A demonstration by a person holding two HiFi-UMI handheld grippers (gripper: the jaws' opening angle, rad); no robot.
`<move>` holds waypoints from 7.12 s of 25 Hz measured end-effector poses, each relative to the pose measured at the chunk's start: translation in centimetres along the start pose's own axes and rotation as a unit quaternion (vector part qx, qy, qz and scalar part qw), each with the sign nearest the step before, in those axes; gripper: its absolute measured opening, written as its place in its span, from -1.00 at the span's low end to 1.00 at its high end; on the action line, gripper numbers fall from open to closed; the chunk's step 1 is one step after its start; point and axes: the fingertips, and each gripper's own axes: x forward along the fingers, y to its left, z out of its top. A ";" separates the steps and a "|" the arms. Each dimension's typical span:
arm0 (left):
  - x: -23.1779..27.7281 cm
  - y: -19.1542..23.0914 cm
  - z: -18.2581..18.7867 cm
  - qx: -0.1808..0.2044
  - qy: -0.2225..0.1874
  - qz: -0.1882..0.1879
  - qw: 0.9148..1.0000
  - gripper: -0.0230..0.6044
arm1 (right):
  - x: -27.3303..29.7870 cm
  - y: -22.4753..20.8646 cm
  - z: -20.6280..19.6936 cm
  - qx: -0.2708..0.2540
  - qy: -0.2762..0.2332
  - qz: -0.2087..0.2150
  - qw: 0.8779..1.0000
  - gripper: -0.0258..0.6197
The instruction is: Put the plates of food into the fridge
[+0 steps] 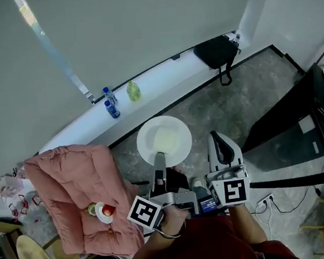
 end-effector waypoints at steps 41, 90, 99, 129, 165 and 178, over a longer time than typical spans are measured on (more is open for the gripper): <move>23.1 0.9 -9.9 -0.009 0.023 -0.006 1.000 -0.73 | 16.2 -19.2 -3.0 0.018 -0.006 -0.013 1.000 -0.88; 54.9 7.0 -5.7 -0.057 0.189 0.011 0.980 -0.73 | 41.5 -28.2 -8.0 -0.022 0.039 -0.180 0.983 -0.88; 60.2 7.3 -11.2 -0.053 0.232 0.009 0.971 -0.73 | 42.4 -34.7 -9.0 -0.018 0.030 -0.220 0.975 -0.88; 67.3 6.3 -42.0 -0.049 0.456 0.011 0.889 -0.73 | 28.2 -61.0 -10.5 0.011 0.047 -0.466 0.884 -0.88; 56.8 7.7 -62.3 -0.073 0.830 0.027 0.552 -0.73 | 9.1 -59.1 -9.6 -0.019 0.095 -0.819 0.566 -0.88; 51.4 7.7 -62.8 -0.075 0.881 0.021 0.468 -0.73 | 5.9 -54.3 -9.0 -0.030 0.086 -0.867 0.490 -0.88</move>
